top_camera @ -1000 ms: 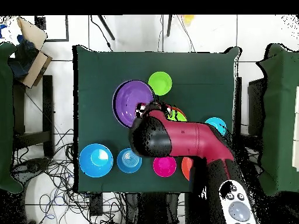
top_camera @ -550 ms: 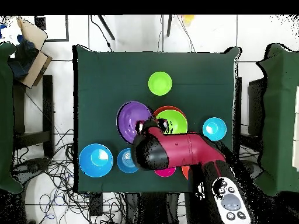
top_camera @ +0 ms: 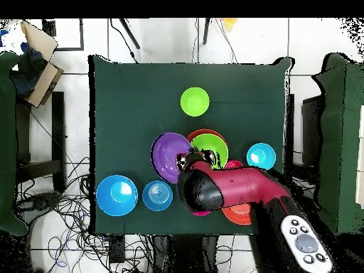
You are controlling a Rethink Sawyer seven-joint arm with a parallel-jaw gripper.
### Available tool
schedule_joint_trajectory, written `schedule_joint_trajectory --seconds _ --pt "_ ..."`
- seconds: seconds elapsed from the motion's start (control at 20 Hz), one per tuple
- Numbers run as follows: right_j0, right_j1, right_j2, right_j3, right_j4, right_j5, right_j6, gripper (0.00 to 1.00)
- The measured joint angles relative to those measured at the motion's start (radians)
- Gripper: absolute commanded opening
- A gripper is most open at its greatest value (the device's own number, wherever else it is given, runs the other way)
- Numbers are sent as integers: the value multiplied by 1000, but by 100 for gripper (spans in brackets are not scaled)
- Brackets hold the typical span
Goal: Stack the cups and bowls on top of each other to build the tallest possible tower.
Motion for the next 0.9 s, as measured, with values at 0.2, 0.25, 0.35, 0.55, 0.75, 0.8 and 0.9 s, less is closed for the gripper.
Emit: schedule_joint_trajectory --seconds 0.2,0.25,0.35,0.55,0.75,0.8,0.9 --pt "-122 -30 107 0 22 59 -5 0" --pt "-145 -38 128 -1 30 78 -7 0" --pt "-191 -57 172 -9 54 140 -15 0" --pt "-259 -105 257 -56 113 326 -35 0" --pt "-252 -119 298 -127 126 458 -43 0" --pt "-248 -119 306 -144 126 479 -44 0" --pt "-236 -118 319 -180 126 514 -45 0"
